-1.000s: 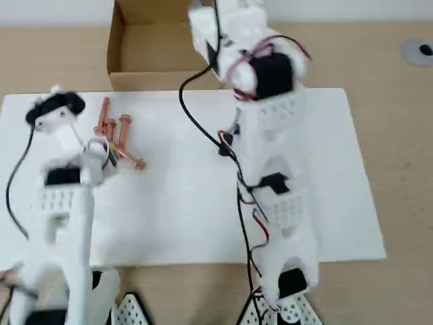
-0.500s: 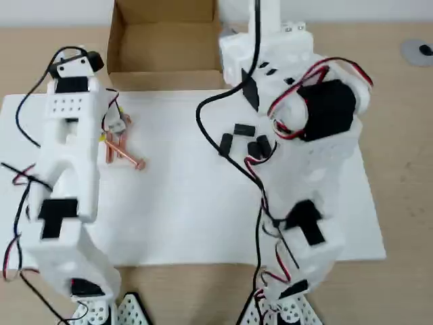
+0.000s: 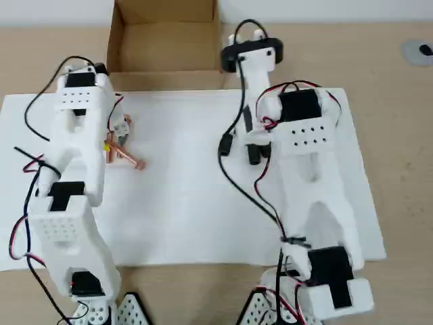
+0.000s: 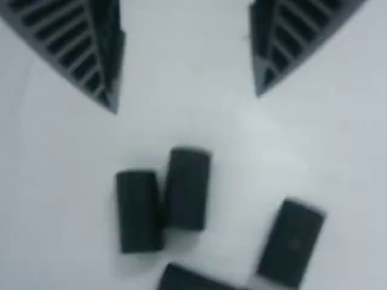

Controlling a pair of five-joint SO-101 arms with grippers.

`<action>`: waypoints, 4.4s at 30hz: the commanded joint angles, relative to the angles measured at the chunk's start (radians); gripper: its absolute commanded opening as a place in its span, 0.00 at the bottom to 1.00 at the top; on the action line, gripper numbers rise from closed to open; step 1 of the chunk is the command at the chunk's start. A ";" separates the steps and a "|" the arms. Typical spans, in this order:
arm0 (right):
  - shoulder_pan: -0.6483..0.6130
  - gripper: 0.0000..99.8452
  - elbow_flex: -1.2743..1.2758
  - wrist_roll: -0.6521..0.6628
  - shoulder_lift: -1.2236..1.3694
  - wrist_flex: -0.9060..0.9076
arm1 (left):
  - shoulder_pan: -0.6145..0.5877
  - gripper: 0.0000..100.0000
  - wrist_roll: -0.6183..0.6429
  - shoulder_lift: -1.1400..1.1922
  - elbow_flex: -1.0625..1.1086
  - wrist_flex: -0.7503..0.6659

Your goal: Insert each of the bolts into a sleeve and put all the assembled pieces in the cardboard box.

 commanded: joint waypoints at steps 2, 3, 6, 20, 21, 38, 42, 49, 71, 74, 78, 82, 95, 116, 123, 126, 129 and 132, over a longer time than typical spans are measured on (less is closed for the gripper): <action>0.033 0.18 0.007 0.009 0.062 -0.063 | 0.005 0.10 0.014 0.090 -0.069 0.011; 0.033 0.18 0.008 0.009 0.085 -0.061 | 0.005 0.10 0.018 0.120 -0.087 0.021; 0.030 0.18 0.008 0.009 0.145 -0.057 | 0.003 0.10 0.026 0.191 -0.172 0.037; 0.015 0.18 0.001 0.008 0.200 -0.060 | -0.008 0.10 0.114 0.237 -0.187 0.035; 0.015 0.18 0.001 0.008 0.200 -0.058 | -0.012 0.10 0.115 0.249 -0.181 0.031; 0.019 0.18 0.001 0.008 0.200 -0.055 | -0.014 0.08 0.091 0.344 -0.328 0.060; 0.019 0.18 0.001 0.008 0.200 -0.055 | -0.012 0.01 0.095 0.344 -0.327 0.054; 0.019 0.18 0.001 0.008 0.200 -0.055 | -0.020 0.01 0.107 0.269 -0.354 0.092; 0.016 0.18 0.001 0.008 0.199 -0.055 | -0.075 0.01 -0.147 -0.559 0.341 0.146; 0.016 0.18 0.002 0.008 0.199 -0.054 | -0.104 0.01 -0.161 -0.605 0.428 0.124; 0.016 0.18 0.004 0.008 0.199 -0.054 | -0.107 0.01 -0.181 -0.684 0.505 0.110; 0.016 0.18 0.001 0.008 0.199 -0.012 | -0.112 0.01 -0.183 -0.751 0.566 0.087; 0.018 0.18 0.002 0.009 0.199 -0.005 | -0.025 0.12 -0.101 -0.588 0.721 -0.244; 0.015 0.18 0.001 0.009 0.200 -0.005 | -0.012 0.10 0.141 -0.395 0.709 -0.491; 0.015 0.18 -0.041 0.009 0.208 -0.005 | -0.021 0.10 0.163 -0.397 0.721 -0.517; 0.015 0.18 -0.044 0.009 0.208 -0.005 | -0.021 0.10 0.160 -0.398 0.717 -0.517; 0.015 0.18 -0.044 0.009 0.208 -0.005 | -0.021 0.10 0.158 -0.410 0.715 -0.516; 0.015 0.18 -0.045 0.009 0.208 -0.005 | -0.021 0.10 0.158 -0.467 0.741 -0.525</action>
